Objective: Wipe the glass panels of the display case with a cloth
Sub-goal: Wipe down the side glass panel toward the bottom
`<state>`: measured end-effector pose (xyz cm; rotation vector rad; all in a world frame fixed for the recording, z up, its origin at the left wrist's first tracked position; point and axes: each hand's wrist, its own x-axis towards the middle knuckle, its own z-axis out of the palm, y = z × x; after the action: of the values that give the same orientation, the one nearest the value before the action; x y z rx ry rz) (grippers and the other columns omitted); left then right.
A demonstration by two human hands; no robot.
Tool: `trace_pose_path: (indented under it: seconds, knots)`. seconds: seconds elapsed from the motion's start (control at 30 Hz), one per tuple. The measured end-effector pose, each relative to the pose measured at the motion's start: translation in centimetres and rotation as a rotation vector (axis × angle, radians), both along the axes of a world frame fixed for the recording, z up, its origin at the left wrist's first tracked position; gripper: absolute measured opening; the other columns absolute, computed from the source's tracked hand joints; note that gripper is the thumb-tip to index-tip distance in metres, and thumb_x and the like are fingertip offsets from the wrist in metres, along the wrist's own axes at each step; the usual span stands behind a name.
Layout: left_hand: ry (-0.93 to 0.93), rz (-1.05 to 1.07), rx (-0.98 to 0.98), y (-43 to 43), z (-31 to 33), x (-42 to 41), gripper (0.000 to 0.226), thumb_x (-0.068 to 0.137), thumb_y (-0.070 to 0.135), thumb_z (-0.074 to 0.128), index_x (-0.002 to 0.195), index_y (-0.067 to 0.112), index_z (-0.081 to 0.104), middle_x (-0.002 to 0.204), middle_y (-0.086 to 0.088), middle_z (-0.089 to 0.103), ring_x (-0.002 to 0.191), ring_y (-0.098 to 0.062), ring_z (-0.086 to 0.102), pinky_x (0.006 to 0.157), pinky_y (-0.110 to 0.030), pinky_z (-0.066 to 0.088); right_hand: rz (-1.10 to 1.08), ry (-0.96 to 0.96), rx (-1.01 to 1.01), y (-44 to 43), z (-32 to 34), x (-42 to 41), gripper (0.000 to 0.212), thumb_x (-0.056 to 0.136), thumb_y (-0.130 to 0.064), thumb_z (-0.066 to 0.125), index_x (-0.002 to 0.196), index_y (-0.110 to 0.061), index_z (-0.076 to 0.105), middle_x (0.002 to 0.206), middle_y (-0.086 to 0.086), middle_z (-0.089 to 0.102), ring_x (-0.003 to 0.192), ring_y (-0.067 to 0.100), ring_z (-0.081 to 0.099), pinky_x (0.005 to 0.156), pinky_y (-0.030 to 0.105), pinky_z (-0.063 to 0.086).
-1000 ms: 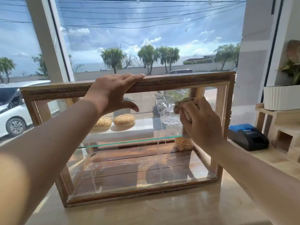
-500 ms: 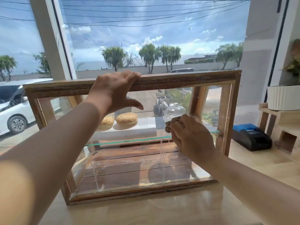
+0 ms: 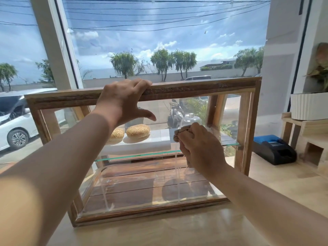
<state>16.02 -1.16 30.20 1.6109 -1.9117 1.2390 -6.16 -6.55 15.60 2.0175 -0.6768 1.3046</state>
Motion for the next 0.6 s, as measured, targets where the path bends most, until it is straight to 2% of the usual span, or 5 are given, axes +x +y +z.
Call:
trace_pose_path:
  seconds: [0.1,0.23,0.3,0.4,0.6]
  knots:
    - [0.007,0.0,0.006,0.1,-0.1,-0.1,0.095,0.059,0.085,0.058,0.136,0.032,0.045,0.129,0.006,0.06,0.109,-0.027,0.059,0.082,-0.037,0.049,0.023,0.042,0.045,0.1,-0.1,-0.8,0.042,0.079,-0.009,0.081,0.1,-0.019,0.046,0.09,0.012,0.057,0.074,0.03,0.06,0.053,0.038,0.054]
    - [0.018,0.01,0.025,0.2,-0.1,-0.2,0.094,0.061,0.084,0.059,0.138,0.033,0.043,0.131,0.006,0.059,0.111,-0.026,0.058,0.085,-0.036,0.047,-0.005,-0.141,-0.001,-0.1,5.7,0.9,0.019,0.085,-0.013,0.076,0.099,-0.011,0.064,0.092,0.015,0.057,0.078,0.031,0.06,0.054,0.036,0.053]
    - [0.02,0.014,0.03,0.2,0.0,-0.3,0.094,0.061,0.084,0.059,0.138,0.032,0.042,0.13,0.006,0.059,0.11,-0.026,0.057,0.086,-0.036,0.047,-0.018,-0.153,-0.045,-0.4,6.7,1.8,0.017,0.085,-0.013,0.076,0.096,-0.011,0.064,0.089,0.014,0.055,0.076,0.031,0.059,0.052,0.035,0.051]
    - [0.022,0.024,0.033,0.3,0.0,-0.4,0.093,0.061,0.085,0.059,0.137,0.032,0.042,0.129,0.006,0.059,0.109,-0.026,0.057,0.086,-0.035,0.046,-0.021,-0.133,-0.052,-1.0,4.7,1.9,0.014,0.087,-0.014,0.073,0.095,-0.011,0.061,0.089,0.015,0.055,0.075,0.031,0.058,0.054,0.037,0.053]
    - [0.054,0.048,0.056,0.3,0.2,-0.4,0.094,0.057,0.087,0.058,0.135,0.036,0.042,0.123,0.007,0.062,0.103,-0.025,0.06,0.082,-0.034,0.048,-0.012,0.113,-0.009,-0.7,-1.3,-0.3,0.042,0.078,-0.012,0.081,0.098,-0.019,0.045,0.089,0.01,0.056,0.075,0.027,0.058,0.058,0.037,0.052]
